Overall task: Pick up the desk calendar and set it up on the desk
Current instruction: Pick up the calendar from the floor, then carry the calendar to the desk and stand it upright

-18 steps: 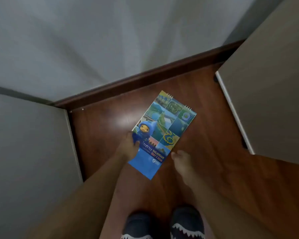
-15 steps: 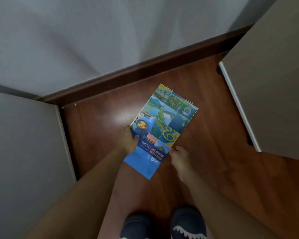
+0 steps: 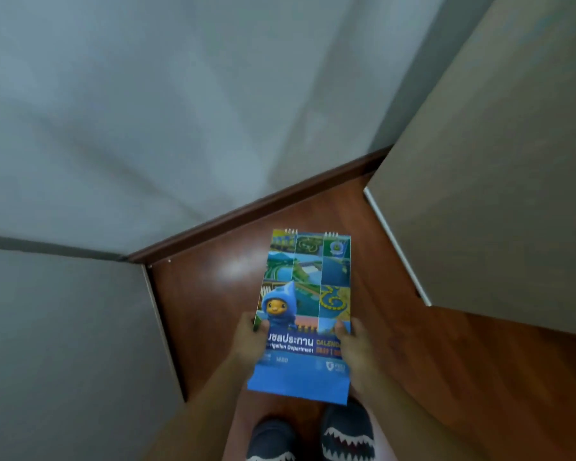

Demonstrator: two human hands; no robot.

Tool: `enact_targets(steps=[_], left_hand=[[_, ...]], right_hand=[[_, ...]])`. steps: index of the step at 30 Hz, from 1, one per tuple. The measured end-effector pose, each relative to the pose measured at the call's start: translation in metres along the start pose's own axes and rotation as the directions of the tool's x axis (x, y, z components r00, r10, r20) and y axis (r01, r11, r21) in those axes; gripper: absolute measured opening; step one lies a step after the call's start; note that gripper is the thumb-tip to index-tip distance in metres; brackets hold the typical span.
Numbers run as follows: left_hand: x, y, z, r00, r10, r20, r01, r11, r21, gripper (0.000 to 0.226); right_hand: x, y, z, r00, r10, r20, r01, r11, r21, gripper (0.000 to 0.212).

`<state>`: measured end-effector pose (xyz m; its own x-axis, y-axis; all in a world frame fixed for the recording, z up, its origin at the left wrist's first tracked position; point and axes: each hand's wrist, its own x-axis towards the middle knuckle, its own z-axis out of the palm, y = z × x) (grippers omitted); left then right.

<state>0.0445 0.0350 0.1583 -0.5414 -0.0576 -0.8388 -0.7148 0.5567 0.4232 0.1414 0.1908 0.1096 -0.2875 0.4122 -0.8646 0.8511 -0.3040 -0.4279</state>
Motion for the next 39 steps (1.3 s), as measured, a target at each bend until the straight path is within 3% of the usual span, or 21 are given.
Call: enact_targets(steps=[4, 7, 9, 12, 16, 21, 24, 27, 29, 31, 35, 39], left_hand=[[-0.094, 0.072, -0.045, 0.993, 0.103, 0.056, -0.100, 0.993, -0.062, 0.010], [-0.173, 0.134, -0.086, 0.960, 0.265, 0.089, -0.267, 0.964, 0.008, 0.030], [-0.229, 0.172, -0.111, 0.927, 0.355, 0.122, -0.364, 0.929, 0.063, 0.042], [-0.316, 0.231, -0.136, 0.896, 0.416, 0.156, -0.437, 0.888, 0.144, 0.049], [-0.423, 0.304, -0.130, 0.833, 0.526, 0.170, -0.549, 0.825, 0.134, 0.037], [-0.518, 0.361, -0.059, 0.769, 0.601, 0.216, -0.635, 0.758, 0.151, 0.010], [-0.588, 0.383, -0.001, 0.712, 0.623, 0.325, -0.681, 0.724, 0.106, 0.016], [-0.646, 0.396, 0.063, 0.722, 0.488, 0.491, -0.596, 0.799, 0.083, 0.026], [-0.675, 0.398, 0.107, 0.712, 0.428, 0.557, -0.571, 0.815, 0.103, 0.020], [-0.692, 0.401, 0.145, 0.695, 0.417, 0.586, -0.582, 0.804, 0.119, 0.013], [-0.720, 0.407, 0.223, 0.661, 0.353, 0.662, -0.582, 0.798, 0.155, 0.027], [-0.759, 0.412, 0.267, 0.617, 0.330, 0.714, -0.609, 0.775, 0.168, 0.014]], right_hand=[[-0.090, -0.061, -0.041, 0.991, -0.132, -0.029, 0.133, 0.990, 0.044, 0.035], [-0.159, -0.093, -0.066, 0.977, -0.210, -0.039, 0.212, 0.974, 0.076, 0.059], [-0.214, -0.118, -0.085, 0.946, -0.319, -0.051, 0.322, 0.944, 0.069, 0.063], [-0.374, -0.206, -0.132, 0.860, -0.499, -0.107, 0.505, 0.862, 0.034, 0.068], [-0.482, -0.248, -0.203, 0.760, -0.593, -0.264, 0.627, 0.777, 0.059, 0.058], [-0.544, -0.262, -0.318, 0.577, -0.622, -0.529, 0.720, 0.694, -0.032, 0.047], [-0.564, -0.255, -0.394, 0.479, -0.583, -0.657, 0.728, 0.682, -0.074, 0.045], [-0.579, -0.235, -0.466, 0.458, -0.540, -0.706, 0.742, 0.669, -0.030, 0.041], [-0.587, -0.217, -0.513, 0.444, -0.515, -0.733, 0.743, 0.669, -0.020, 0.041], [-0.592, -0.200, -0.553, 0.440, -0.493, -0.750, 0.741, 0.671, -0.007, 0.038], [-0.600, -0.162, -0.626, 0.394, -0.439, -0.807, 0.746, 0.666, 0.002, 0.042], [-0.597, -0.142, -0.671, 0.412, -0.394, -0.822, 0.750, 0.658, 0.060, 0.037]])
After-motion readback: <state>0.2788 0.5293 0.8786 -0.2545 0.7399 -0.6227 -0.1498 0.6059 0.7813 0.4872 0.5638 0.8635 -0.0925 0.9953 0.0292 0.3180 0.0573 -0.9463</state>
